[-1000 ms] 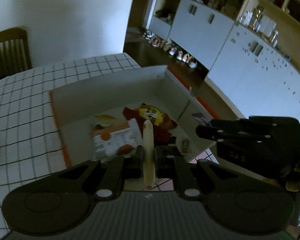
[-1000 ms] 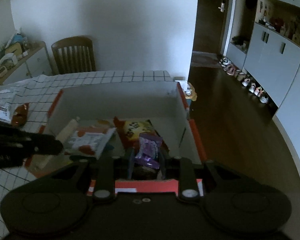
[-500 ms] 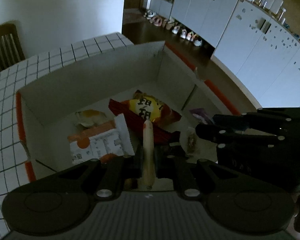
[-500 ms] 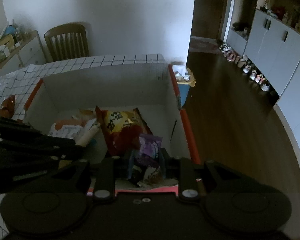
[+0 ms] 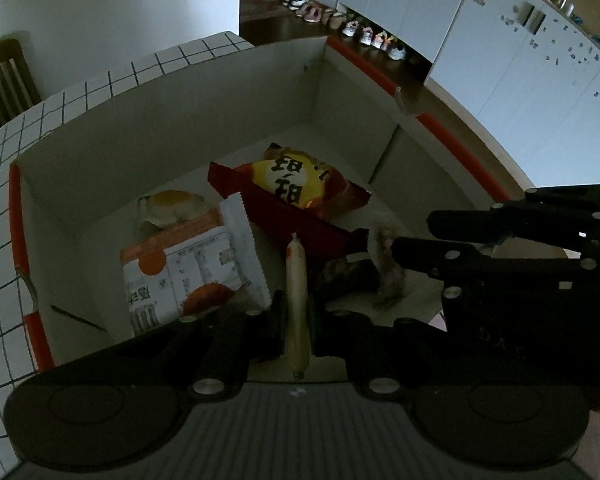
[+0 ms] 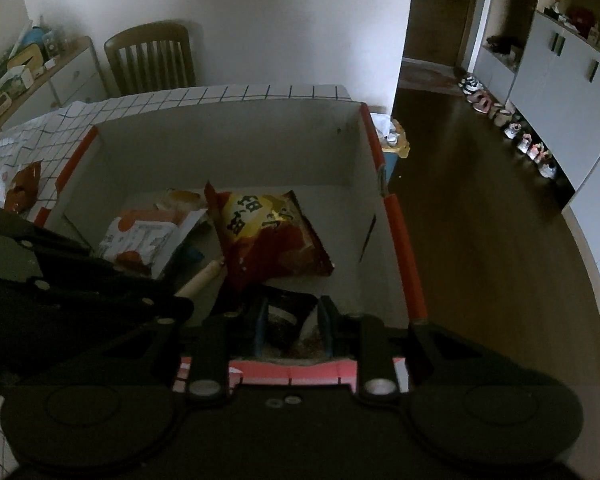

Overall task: Organize snacks
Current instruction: 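Open both grippers to drop the candy and stick into the box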

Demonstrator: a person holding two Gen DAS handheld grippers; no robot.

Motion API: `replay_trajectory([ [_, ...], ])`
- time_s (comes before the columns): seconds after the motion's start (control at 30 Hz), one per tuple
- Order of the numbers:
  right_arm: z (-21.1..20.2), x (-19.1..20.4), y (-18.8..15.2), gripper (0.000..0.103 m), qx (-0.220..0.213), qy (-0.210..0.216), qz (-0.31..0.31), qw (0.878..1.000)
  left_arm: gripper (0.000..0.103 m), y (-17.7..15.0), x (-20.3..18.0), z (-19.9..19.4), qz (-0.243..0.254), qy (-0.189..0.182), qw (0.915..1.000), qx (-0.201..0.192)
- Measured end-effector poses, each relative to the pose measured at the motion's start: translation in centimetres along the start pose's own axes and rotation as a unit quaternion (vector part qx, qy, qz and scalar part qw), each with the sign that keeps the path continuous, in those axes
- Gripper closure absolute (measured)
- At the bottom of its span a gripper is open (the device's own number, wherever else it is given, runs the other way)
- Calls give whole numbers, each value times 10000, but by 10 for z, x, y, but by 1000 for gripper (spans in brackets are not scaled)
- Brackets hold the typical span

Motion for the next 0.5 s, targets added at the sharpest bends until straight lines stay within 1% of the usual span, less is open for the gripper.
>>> replay_trajectory([
  [0.17,-2,0,0,77,3,9,24,10000,92,-2,0,-4,2,76,10000,-15],
  [0.5,-18,3,-3,75,-92,115,62,9999,91,-10,4,-29,-76,67,9995,-305],
])
Point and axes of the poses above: each gripper's, at about its wrist camera, not at the fingertips, and z roughly the way its jaws point, x to its left, y to its top, the point moved 2 cm from there along z, roughly the way its jaws point, and after that the axes turned 5 degrees about -y, right-handed, at the moved point
